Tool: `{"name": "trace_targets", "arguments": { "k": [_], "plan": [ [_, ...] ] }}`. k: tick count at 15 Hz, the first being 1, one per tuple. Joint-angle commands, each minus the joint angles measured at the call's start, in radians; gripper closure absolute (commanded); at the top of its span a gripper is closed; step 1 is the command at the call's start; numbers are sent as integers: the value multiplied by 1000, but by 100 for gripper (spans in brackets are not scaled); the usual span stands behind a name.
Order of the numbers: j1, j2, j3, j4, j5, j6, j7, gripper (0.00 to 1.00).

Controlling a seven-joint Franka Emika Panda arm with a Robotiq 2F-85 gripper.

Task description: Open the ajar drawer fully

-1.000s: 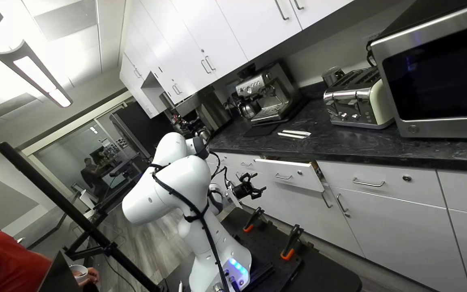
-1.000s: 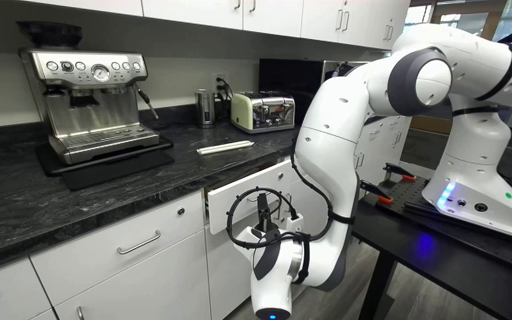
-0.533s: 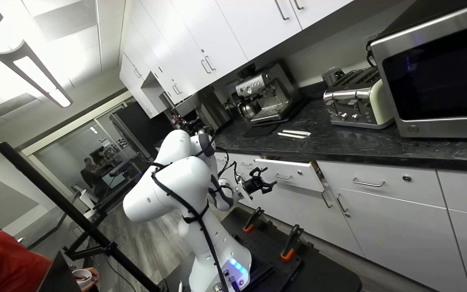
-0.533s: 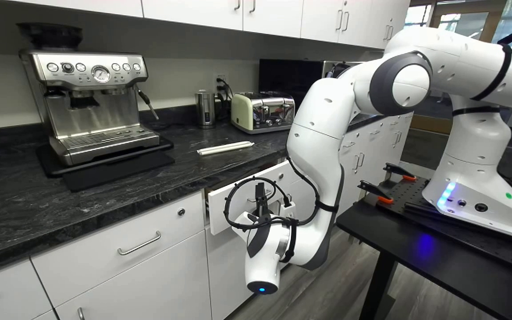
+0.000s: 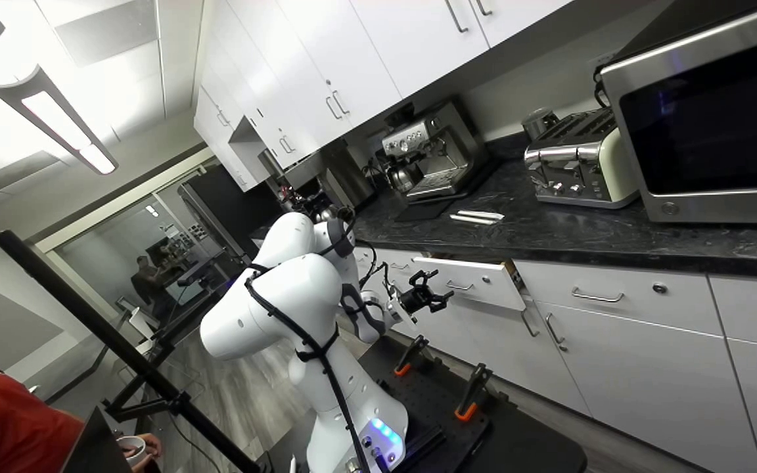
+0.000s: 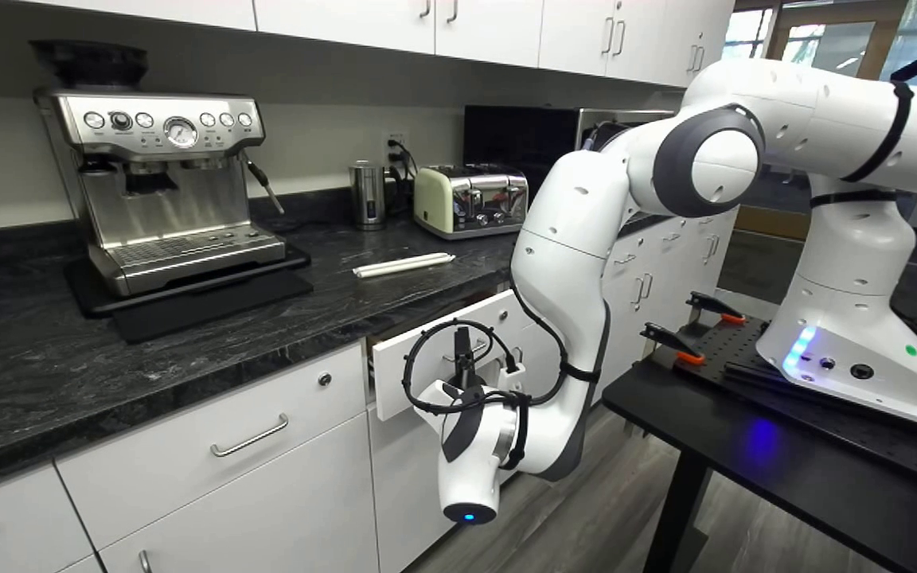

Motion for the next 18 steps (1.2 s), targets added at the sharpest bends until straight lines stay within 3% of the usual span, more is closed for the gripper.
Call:
{"name": "trace_targets", "arguments": {
  "k": [1,3,4,6,15,18],
  "plan": [
    [-8,16,2,30,-23,3,43,0],
    [-9,15,2,31,-26,1,58,0],
    [-9,15,1,33,-26,0,67,25],
    [-7,15,1,35,-27,-2,77,32],
    [-6,32,-3,39,-34,43,112,98],
    [-7,30,-6,26,-43,57,139,97]
  ]
}}
